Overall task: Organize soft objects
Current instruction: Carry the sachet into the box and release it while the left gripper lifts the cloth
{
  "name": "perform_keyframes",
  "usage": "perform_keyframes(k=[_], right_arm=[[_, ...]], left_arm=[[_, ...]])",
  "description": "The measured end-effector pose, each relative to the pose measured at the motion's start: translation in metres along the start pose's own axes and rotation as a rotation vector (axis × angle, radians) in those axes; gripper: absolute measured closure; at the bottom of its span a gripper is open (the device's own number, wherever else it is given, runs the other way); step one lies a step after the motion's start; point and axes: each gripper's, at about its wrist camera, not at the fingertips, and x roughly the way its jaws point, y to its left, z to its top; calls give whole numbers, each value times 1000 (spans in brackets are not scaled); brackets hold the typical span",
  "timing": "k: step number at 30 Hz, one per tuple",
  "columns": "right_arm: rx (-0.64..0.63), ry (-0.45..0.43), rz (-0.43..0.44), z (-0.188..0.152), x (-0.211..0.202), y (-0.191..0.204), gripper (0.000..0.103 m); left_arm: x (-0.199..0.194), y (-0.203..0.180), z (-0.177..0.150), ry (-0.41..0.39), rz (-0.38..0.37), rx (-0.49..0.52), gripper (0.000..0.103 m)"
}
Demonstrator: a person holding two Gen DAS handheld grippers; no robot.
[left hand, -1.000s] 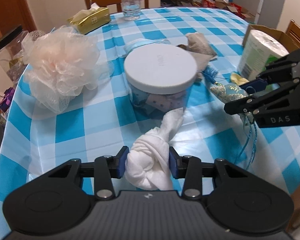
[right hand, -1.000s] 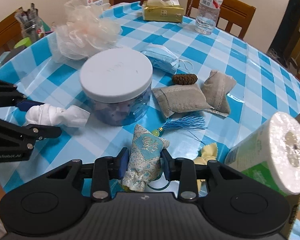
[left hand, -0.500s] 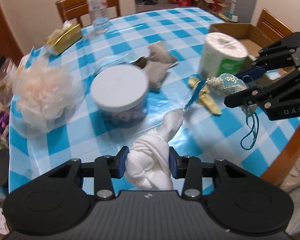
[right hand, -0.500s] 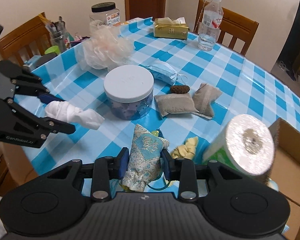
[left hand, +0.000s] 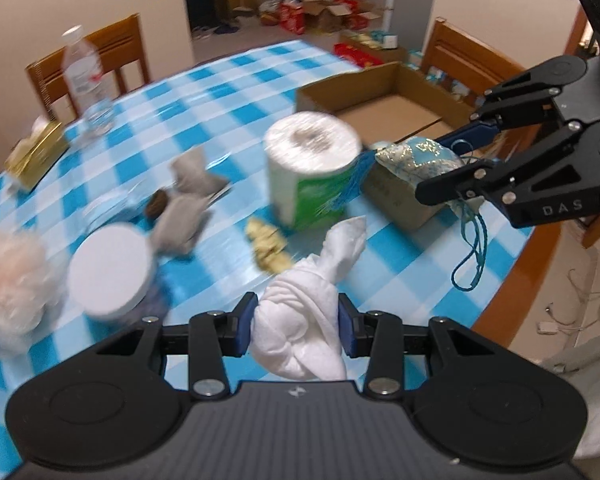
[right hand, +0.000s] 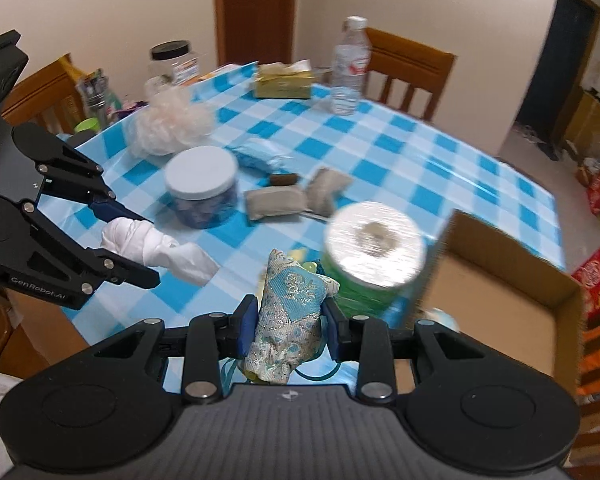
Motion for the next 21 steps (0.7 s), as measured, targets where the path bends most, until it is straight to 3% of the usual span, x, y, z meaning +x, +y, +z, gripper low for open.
perform_keyframes(k=[10, 21], right_arm=[[49, -38, -130, -25, -31, -72, 64], [8, -92, -172, -19, -28, -136, 64]], left_arm=[[19, -46, 43, -57, -23, 50, 63], [25, -75, 80, -106, 35, 41, 63]])
